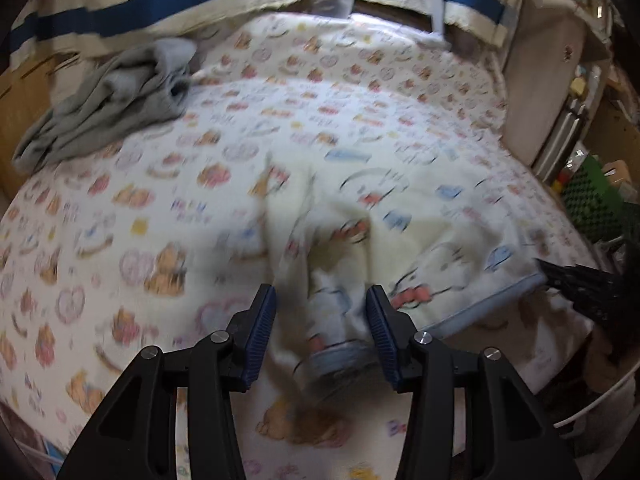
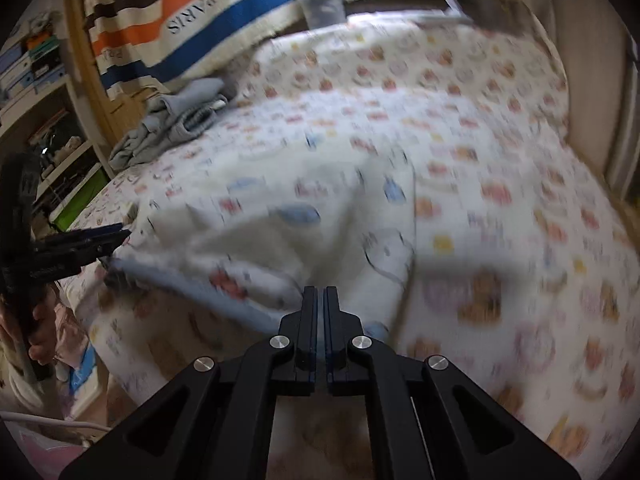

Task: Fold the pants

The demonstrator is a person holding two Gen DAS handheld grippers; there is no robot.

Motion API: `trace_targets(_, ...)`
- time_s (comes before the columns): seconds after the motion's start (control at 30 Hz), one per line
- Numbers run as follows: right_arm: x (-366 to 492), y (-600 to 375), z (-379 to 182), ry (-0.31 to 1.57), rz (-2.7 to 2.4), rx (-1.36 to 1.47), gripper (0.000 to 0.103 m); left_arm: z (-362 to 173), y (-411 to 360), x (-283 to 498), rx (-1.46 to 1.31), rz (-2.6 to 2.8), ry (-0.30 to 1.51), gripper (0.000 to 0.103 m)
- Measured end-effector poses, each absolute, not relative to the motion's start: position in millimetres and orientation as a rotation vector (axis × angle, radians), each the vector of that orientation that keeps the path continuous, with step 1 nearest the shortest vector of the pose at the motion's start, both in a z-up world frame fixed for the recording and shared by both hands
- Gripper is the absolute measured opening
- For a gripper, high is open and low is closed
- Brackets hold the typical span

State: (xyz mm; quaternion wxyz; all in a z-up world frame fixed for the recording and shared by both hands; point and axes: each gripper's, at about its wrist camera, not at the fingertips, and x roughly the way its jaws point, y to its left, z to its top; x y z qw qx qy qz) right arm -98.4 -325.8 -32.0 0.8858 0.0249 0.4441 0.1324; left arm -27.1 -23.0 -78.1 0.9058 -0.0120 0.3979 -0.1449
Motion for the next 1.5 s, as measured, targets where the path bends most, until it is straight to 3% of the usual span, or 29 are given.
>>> trace_targets(0.27, -118, -346, -22, 0.867, 0.188, 0.056, 0.002, -72, -10, -52, -0.090, -0.303, 0.775, 0.044)
trace_targets(0.33, -122, -344, -15, 0.837, 0.206, 0.052, 0.006, -63, -13, -62, -0.062, -0.313, 0.741, 0.045)
trace_targets(0.4, -121, -340, -9, 0.821, 0.227, 0.053, 0.029, -58, -18, -70, -0.030, -0.337, 0.729, 0.048)
trace_targets(0.47, -122, -335, -4, 0.793, 0.238, 0.048, 0.043, -56, -24, -76, 0.004, -0.356, 0.726, 0.048)
trace_targets(0.57, -124, -330, -1, 0.763, 0.239, 0.036, 0.046, -59, -33, -78, 0.089, -0.334, 0.729, 0.048)
trace_targets(0.63, -123, -330, -2, 0.759, 0.234, 0.034, 0.046, -65, -36, -73, 0.115, -0.317, 0.744, 0.041)
trace_targets(0.8, -117, -333, -3, 0.764, 0.216, 0.052, 0.046, -77, -42, -55, 0.119, -0.313, 0.770, 0.039)
trace_targets(0.9, -115, -334, -4, 0.762, 0.209, 0.055, 0.046, -77, -40, -51, 0.080, -0.322, 0.760, 0.010)
trace_targets(1.0, -114, -332, -4, 0.757, 0.198, 0.049, 0.046, -70, -38, -62, 0.065, -0.328, 0.727, 0.009)
trace_targets(1.3, -108, -318, 1, 0.750, 0.215, 0.014, 0.046, -83, -35, -79, 0.078, -0.311, 0.796, 0.012)
trace_targets(1.37, -107, -314, 3, 0.738, 0.200, 0.001, 0.046, -84, -33, -81, 0.065, -0.311, 0.797, 0.019)
trace_targets(1.43, -103, -312, 1, 0.742, 0.187, 0.004, 0.046, -76, -30, -82, 0.042, -0.323, 0.771, 0.036)
trace_targets(1.5, -100, -312, -5, 0.762, 0.195, 0.029, 0.046, -62, -28, -84, 0.027, -0.331, 0.715, 0.042)
